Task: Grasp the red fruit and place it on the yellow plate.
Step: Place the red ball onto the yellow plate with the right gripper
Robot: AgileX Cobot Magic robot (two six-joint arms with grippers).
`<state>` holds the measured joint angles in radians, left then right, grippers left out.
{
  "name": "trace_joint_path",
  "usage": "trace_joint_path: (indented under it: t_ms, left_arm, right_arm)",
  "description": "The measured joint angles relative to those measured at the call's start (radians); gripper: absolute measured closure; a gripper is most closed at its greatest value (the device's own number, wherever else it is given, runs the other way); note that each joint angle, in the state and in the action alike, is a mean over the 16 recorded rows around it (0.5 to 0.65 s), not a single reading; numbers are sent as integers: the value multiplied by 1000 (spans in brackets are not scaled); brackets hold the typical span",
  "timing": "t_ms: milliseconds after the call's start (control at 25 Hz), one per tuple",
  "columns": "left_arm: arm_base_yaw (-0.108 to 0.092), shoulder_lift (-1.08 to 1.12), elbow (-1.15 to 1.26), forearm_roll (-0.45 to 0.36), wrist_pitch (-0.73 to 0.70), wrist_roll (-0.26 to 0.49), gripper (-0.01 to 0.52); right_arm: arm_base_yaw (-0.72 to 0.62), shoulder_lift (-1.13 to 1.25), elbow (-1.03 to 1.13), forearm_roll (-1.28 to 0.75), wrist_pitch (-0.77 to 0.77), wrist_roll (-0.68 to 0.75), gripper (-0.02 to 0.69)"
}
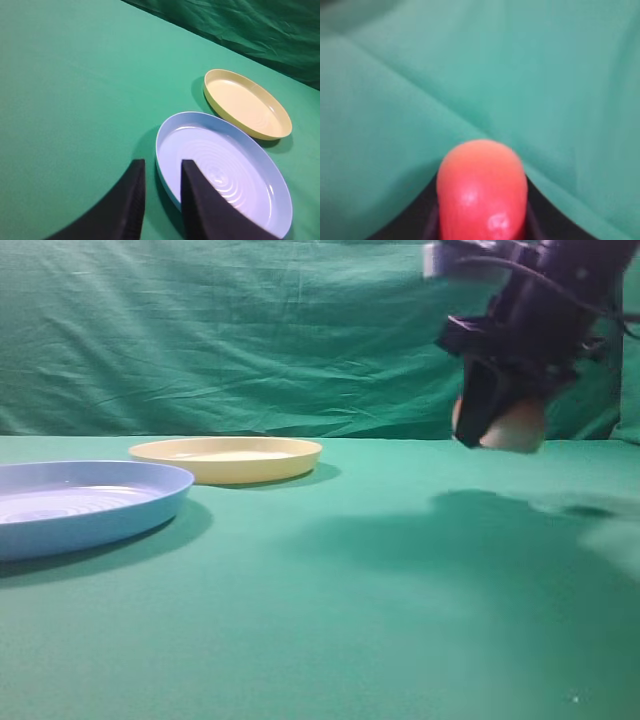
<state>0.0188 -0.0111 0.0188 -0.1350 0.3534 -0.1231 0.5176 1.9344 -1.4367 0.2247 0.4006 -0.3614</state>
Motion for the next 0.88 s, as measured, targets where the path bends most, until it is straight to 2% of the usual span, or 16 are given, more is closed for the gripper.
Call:
trace_joint_path:
  t_ms: [120,240,480,720,800,880]
  left_arm:
    - [0,0,0,0,0,0,357]
    - [0,0,0,0,0,0,357]
    - [0,0,0,0,0,0,357]
    - [0,0,0,0,0,0,357]
    - [0,0,0,0,0,0,357]
    - [0,0,0,0,0,0,357]
  right_arm:
    - [44,72,-101,4,-29,0,436]
    - [75,149,-185,6,-50,-1,400]
    - [95,267,-290,9,-61,-1,251]
    - [97,267,-325,-8,-39,-1,93]
    - [98,236,-327,-18,-16,-1,65]
    - [98,192,-327,-28,22,1,69]
